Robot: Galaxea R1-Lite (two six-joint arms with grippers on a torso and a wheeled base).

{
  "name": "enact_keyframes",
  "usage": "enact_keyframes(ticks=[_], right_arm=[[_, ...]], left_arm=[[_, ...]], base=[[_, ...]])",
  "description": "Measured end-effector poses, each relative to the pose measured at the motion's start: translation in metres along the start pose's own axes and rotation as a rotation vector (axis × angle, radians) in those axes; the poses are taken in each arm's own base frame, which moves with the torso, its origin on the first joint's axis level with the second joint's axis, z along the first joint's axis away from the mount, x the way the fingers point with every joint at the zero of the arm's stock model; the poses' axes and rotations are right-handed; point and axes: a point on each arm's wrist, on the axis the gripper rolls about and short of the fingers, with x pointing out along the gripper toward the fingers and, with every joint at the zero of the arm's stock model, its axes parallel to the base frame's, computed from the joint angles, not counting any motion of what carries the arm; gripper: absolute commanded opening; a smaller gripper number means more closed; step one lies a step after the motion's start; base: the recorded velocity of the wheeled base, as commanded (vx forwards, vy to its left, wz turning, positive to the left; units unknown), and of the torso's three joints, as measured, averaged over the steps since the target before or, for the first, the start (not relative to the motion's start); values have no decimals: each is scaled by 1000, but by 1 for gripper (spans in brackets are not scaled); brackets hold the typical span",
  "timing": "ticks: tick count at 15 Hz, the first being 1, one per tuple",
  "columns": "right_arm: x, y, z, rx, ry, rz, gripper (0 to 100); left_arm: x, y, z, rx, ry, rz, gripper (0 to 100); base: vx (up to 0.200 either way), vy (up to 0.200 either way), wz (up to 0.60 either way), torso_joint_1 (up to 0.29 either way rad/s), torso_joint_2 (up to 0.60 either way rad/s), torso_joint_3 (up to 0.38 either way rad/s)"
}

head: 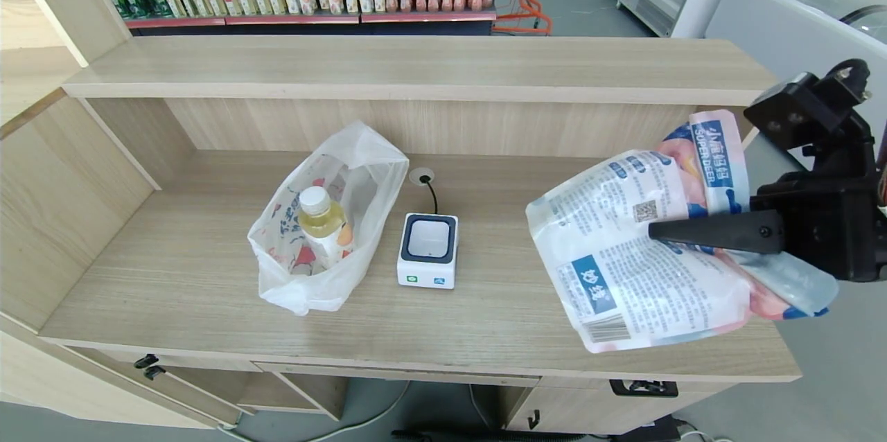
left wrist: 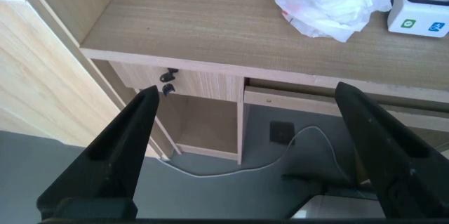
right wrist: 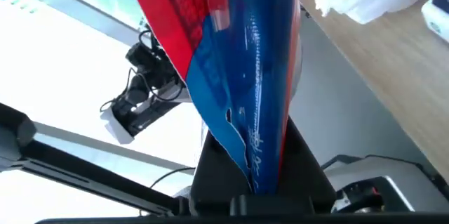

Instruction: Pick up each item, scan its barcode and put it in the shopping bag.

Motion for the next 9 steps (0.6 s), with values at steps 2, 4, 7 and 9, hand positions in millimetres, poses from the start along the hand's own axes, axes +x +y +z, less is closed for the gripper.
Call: enact_keyframes(ticks=[2,4,7,9], right_arm=[[3,9,2,93,5,22,0],[3,15,3,112,4,31,0],[2,20,2,135,4,33,0],[0,24,-5,185,7,33,0]], left_arm=[[0,0,0,0,0,1,100],[0,0,0,0,0,1,100],[0,0,0,0,0,0,100],[0,0,0,0,0,1,100]], base=[[0,0,0,0,0,0],[0,0,0,0,0,0],[0,0,0,0,0,0],[0,0,0,0,0,0]])
